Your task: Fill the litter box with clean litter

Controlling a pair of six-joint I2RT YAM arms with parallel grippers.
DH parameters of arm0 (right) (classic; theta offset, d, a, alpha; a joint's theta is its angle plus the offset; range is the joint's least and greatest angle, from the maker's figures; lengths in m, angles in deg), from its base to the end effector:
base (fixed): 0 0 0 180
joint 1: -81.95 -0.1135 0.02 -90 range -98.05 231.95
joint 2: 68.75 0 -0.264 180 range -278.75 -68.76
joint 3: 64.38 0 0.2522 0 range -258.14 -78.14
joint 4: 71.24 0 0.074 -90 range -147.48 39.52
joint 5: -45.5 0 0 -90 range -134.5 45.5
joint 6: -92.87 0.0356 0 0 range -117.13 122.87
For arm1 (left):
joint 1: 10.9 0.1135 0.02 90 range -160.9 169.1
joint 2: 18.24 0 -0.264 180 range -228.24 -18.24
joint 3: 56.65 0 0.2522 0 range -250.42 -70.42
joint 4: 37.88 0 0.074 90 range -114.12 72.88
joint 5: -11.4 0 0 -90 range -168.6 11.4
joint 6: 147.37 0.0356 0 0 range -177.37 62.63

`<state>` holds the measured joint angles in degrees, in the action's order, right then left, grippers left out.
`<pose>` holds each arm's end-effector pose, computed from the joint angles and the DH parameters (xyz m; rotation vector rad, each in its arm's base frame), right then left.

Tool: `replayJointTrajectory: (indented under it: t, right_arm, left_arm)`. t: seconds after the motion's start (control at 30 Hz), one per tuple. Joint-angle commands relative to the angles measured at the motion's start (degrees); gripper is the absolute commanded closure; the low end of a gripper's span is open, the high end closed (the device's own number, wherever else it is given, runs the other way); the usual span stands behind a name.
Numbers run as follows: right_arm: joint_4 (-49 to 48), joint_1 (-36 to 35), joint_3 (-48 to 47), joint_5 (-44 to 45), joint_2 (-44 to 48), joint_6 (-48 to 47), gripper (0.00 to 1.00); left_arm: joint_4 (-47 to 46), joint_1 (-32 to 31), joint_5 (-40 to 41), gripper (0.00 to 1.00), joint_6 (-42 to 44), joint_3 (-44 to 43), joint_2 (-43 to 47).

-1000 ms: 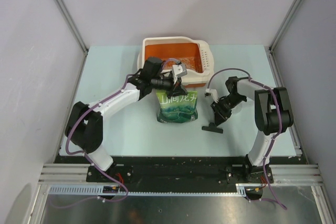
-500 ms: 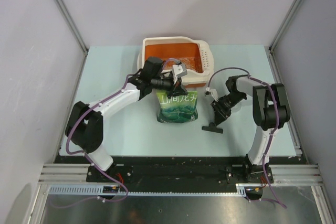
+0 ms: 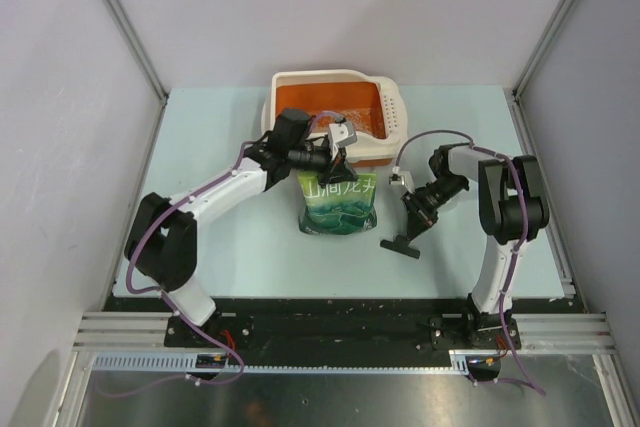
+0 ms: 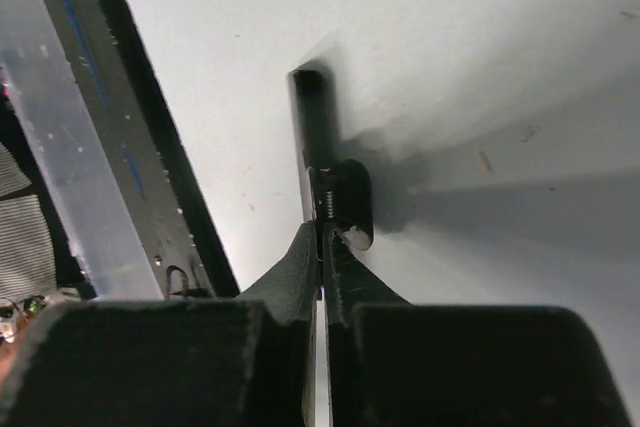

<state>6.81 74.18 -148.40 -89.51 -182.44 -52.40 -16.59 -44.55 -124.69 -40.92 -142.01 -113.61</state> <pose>0.3087 0.0675 0.1359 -1.3228 2.5063 1.2500 0.2999 -0.2305 0.2812 1.3019 1.6366 -1.0265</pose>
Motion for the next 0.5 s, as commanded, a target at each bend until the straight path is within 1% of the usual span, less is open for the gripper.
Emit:
replayJointTrajectory:
  t: [0.0,0.1,0.27,0.33,0.37,0.47]
  right_arm:
    - [2.1,0.4,-1.5,-2.5,2.1,-3.0,1.0]
    - [4.6,1.2,-2.2,-1.7,6.9,-4.2,1.0]
    - [10.8,1.0,-4.4,-1.3,20.0,-6.5,1.0]
    - [12.2,-0.1,-5.8,-1.0,23.9,-7.0,1.0]
    - [12.8,-0.7,-6.5,-0.7,27.5,-7.0,1.0]
    - [13.7,-5.4,-8.8,1.2,33.1,-7.2,1.0]
  left_arm:
    - [0.2,-1.2,0.8,1.0,-1.6,-1.4,-1.5]
    - [0.3,-1.3,0.8,1.0,-1.5,-1.8,-1.7]
    - [0.4,-1.2,1.0,1.0,-0.4,-2.6,-2.1]
    - [0.5,-1.2,0.9,1.0,0.0,-3.0,-2.2]
    - [0.7,-1.2,0.7,1.0,0.0,-3.1,-2.2]
    - [0.7,-1.2,0.2,1.0,-0.2,-3.6,-2.5]
